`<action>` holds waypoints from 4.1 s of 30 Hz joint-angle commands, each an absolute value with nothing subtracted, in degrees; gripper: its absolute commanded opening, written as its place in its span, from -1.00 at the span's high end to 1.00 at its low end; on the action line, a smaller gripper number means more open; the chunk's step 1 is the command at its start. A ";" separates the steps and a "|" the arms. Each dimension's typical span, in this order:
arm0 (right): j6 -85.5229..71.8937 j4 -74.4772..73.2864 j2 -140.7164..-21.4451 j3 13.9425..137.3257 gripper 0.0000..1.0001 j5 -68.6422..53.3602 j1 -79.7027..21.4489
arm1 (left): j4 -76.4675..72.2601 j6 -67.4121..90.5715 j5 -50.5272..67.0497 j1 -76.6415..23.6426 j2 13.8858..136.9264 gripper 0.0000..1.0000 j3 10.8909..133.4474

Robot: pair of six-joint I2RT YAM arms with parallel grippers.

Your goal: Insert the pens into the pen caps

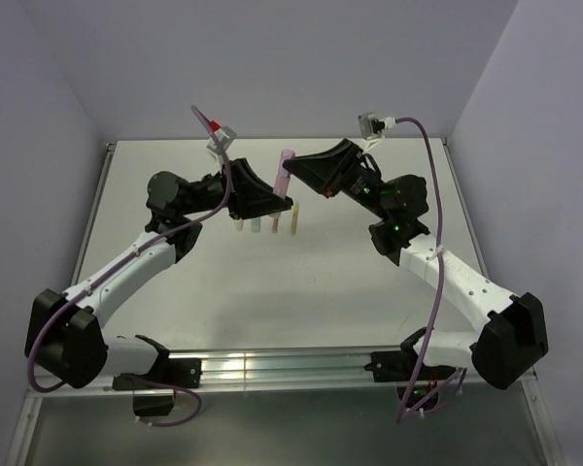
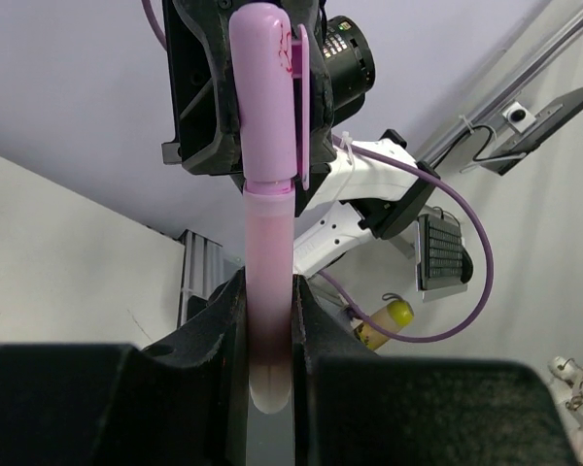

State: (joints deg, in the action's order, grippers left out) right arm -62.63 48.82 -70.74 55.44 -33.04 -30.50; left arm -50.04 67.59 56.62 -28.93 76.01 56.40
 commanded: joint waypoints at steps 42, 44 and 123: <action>-41.57 29.62 -72.33 63.63 0.92 -51.94 -45.17 | -38.85 40.96 44.30 -34.19 60.38 0.99 65.39; -41.57 29.27 -72.42 63.98 0.85 -51.94 -45.35 | -38.50 40.52 43.86 -34.28 59.94 0.99 65.39; -33.75 20.31 -62.58 71.02 -0.49 -45.18 -28.47 | -40.52 44.30 43.59 -41.22 65.21 0.99 53.35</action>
State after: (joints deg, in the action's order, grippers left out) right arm -34.83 19.94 -62.39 68.95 -45.52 -27.66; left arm -39.07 46.00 43.68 -40.66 65.19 49.69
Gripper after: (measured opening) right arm 0.742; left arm 0.201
